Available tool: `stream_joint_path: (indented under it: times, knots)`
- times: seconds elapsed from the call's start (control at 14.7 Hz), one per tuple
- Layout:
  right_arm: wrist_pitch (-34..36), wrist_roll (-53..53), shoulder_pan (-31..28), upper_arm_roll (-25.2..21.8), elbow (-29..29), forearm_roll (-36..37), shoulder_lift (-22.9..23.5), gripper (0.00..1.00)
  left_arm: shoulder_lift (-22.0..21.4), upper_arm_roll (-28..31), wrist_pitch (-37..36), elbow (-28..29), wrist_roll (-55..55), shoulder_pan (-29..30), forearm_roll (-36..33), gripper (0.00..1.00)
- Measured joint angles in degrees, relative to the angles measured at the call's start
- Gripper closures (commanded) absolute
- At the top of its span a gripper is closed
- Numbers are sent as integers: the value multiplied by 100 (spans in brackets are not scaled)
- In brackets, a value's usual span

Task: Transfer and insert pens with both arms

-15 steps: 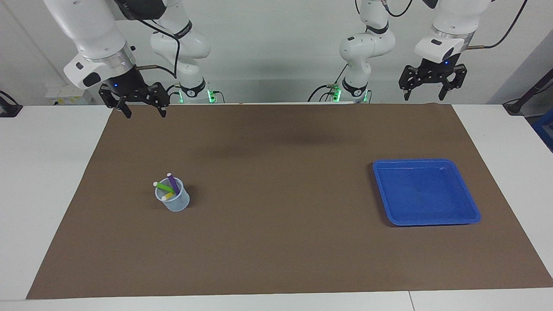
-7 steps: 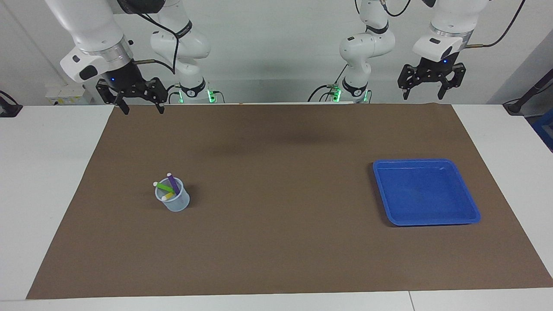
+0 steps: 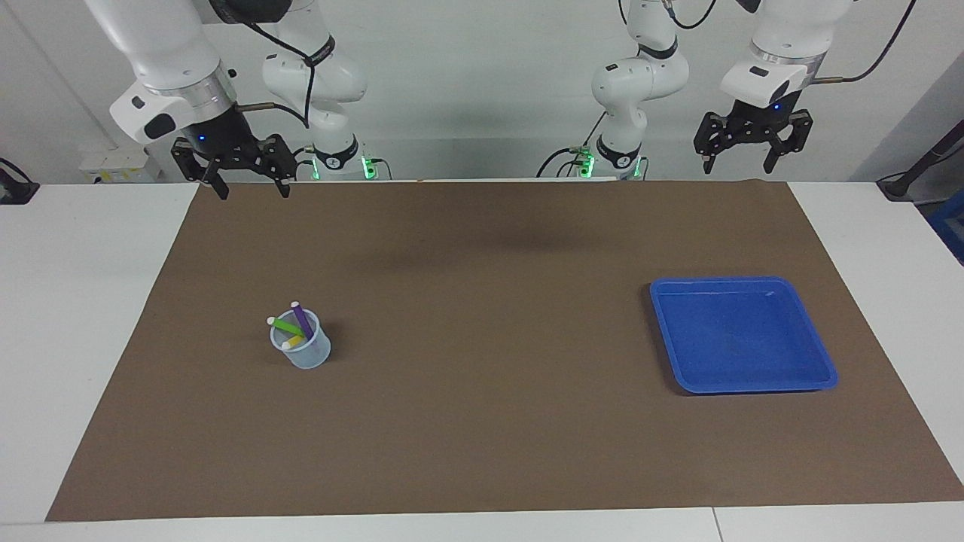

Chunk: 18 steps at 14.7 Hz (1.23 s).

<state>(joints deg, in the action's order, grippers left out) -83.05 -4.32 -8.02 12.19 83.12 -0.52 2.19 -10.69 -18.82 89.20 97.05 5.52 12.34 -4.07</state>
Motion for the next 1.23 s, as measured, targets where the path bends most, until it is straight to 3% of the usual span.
stream_joint_path:
  times: [0.14,0.34,0.48,0.68,0.95,1.23]
  knots:
    - [0,0,130,-222,2,3,-1,0,1,18,4,-36,-4,1,67,0]
    - [4,82,771,-1118,6,3,-2,0,75,110,6,-187,-7,4,178,0]
    - [7,137,948,-1352,7,3,-2,0,256,127,9,-343,-7,4,183,0]
    - [7,137,927,-1334,26,3,-2,0,501,130,27,-471,-7,5,184,0]
    - [7,137,278,-634,39,2,-4,0,543,147,-3,-458,-21,138,185,0]
    - [7,137,237,-570,58,2,-12,0,537,138,-27,-457,-21,170,185,0]
